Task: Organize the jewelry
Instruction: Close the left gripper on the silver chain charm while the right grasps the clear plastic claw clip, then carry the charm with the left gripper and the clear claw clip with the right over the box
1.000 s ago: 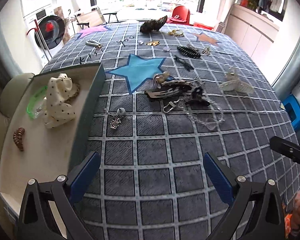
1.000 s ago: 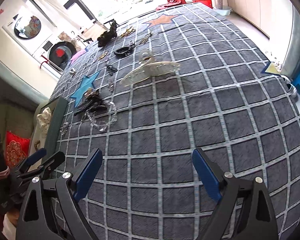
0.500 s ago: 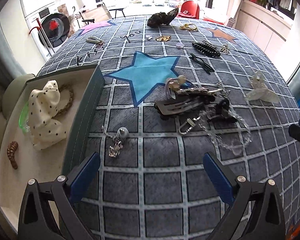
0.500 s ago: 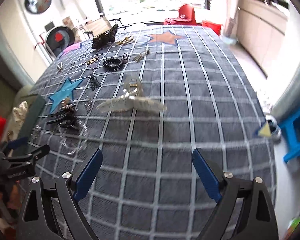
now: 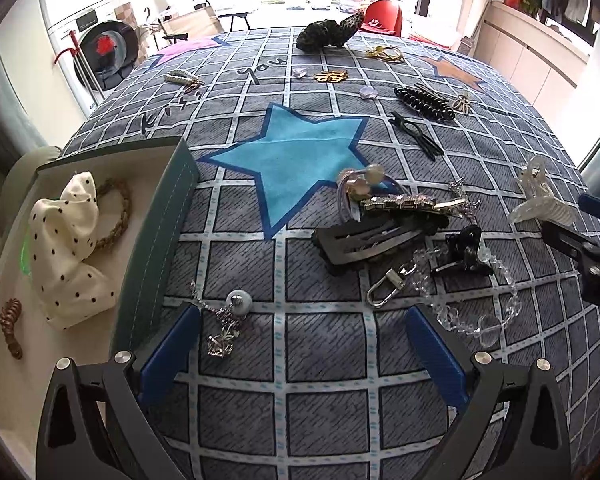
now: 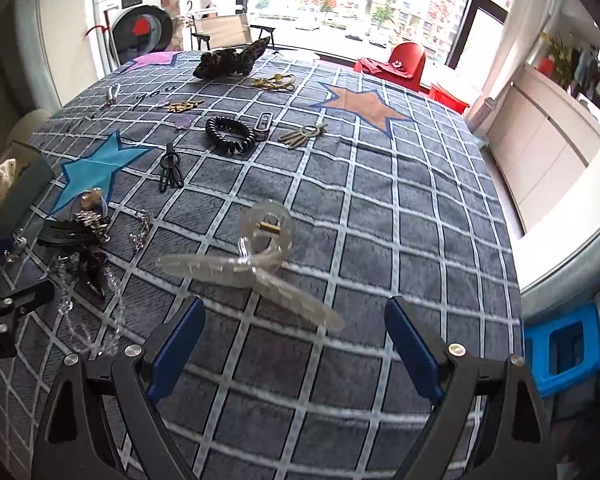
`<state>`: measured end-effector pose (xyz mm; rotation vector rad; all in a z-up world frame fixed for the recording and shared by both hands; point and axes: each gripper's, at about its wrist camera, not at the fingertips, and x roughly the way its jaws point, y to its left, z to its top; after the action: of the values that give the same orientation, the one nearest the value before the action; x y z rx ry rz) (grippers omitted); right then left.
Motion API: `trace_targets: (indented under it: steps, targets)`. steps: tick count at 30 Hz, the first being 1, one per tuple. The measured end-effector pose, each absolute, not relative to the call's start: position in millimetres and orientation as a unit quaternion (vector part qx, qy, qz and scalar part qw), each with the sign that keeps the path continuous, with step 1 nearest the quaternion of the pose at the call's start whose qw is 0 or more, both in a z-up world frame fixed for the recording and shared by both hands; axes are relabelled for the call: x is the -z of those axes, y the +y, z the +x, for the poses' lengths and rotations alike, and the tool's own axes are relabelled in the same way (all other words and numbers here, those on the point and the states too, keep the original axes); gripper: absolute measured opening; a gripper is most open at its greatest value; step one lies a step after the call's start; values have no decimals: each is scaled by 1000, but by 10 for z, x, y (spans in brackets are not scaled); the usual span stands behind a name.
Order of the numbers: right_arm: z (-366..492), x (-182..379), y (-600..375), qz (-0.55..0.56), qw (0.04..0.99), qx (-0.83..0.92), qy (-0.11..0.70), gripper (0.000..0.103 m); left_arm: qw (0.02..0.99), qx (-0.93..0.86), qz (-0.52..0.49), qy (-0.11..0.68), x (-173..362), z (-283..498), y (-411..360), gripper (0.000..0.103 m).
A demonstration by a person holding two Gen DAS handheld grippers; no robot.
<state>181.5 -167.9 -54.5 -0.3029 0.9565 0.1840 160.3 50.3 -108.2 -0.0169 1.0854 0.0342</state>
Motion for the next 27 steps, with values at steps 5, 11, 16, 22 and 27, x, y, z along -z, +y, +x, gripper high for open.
trace_targets:
  steps: [5, 11, 16, 22, 27]
  targets:
    - [1913, 622, -1587, -144, 867, -102, 467, 93, 858, -5, -8, 514, 1081, 1597, 488, 99]
    - [1885, 656, -1582, -112, 867, -121, 470, 70, 864, 9, -2, 504, 1022, 1543, 465, 71]
    - [1837, 635, -1586, -90, 869, -122, 471, 16, 865, 10, -1, 501, 984, 1512, 472, 35]
    - [1706, 612, -1652, -58, 872, -106, 475, 11, 864, 19, 1, 502, 966, 1445, 461, 13]
    - [1562, 592, -1740, -26, 870, -104, 482, 10, 863, 28, -10, 504, 925, 1310, 465, 13]
